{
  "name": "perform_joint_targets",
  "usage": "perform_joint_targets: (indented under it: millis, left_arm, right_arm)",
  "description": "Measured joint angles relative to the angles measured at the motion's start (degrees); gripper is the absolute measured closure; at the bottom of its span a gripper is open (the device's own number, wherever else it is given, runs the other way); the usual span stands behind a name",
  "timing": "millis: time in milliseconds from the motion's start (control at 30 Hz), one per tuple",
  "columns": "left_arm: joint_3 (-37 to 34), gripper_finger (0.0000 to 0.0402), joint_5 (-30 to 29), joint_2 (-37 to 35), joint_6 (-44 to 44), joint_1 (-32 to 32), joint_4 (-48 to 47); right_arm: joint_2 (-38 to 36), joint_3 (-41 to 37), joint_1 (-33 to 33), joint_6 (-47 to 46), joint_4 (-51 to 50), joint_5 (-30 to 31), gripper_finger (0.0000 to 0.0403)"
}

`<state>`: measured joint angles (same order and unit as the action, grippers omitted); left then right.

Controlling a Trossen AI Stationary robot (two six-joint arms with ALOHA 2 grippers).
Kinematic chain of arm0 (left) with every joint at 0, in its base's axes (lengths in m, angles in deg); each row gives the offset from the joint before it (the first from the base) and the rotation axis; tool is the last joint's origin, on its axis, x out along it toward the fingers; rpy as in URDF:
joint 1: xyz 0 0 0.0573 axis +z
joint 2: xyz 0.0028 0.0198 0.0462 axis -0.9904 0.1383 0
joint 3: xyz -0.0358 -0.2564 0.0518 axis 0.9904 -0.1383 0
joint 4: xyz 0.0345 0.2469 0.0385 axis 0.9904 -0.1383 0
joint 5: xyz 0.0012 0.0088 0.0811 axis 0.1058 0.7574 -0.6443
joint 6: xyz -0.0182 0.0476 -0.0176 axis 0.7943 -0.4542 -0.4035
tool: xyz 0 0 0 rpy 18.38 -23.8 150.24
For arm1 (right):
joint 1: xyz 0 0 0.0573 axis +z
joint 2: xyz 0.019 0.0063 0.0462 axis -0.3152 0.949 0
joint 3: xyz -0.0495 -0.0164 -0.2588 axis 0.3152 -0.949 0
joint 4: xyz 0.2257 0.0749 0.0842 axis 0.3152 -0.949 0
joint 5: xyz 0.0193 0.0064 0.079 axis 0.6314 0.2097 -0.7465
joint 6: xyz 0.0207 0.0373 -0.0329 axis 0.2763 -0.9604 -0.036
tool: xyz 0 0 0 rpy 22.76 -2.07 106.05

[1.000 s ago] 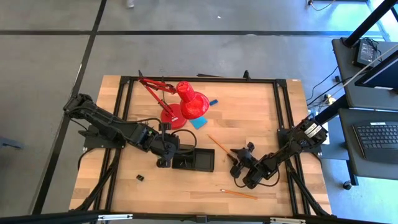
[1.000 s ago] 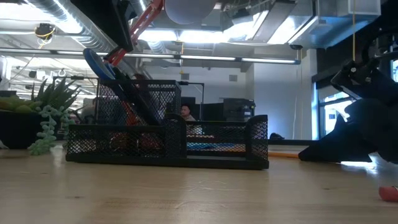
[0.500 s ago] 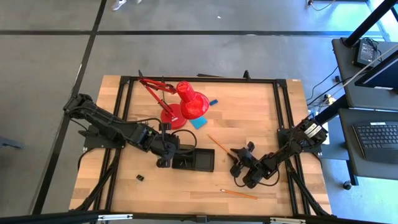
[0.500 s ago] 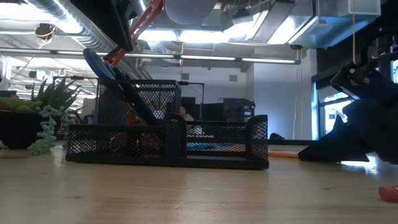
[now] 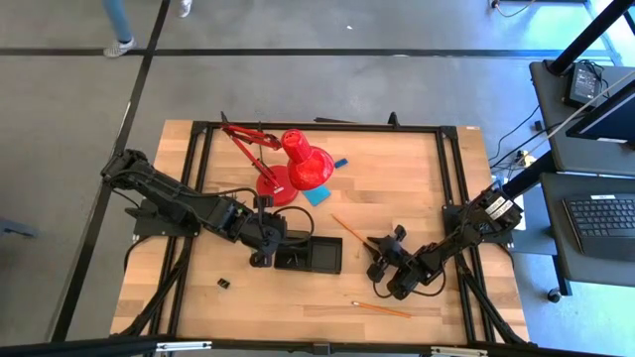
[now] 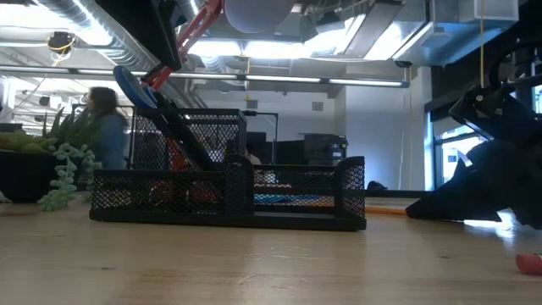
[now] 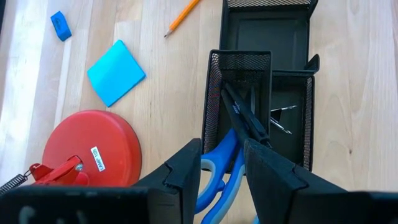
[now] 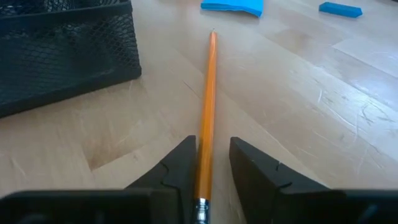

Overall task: Pick and place office supplies into organizer
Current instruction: Put the top orange pencil into the desk organizer

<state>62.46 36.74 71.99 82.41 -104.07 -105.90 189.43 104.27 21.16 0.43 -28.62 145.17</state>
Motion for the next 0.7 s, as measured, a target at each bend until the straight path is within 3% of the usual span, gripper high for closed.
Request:
perform_joint_targets:
  millis: [200,467,700]
  left_arm:
    - [0.0,0.0286,0.0,0.0,-0.02,0.0,0.0]
    - [0.0,0.0286,0.0,0.0,-0.02,0.0,0.0]
    - [0.0,0.0286,0.0,0.0,-0.02,0.0,0.01]
  right_arm:
    - [0.03,-0.18,-0.04,-0.07,0.99,0.05,0.0318]
    - [0.13,-0.24,-0.09,0.25,1.05,0.35,0.0376]
    - [0.13,-0.43,-0.07,0.27,2.19,0.42,0.0377]
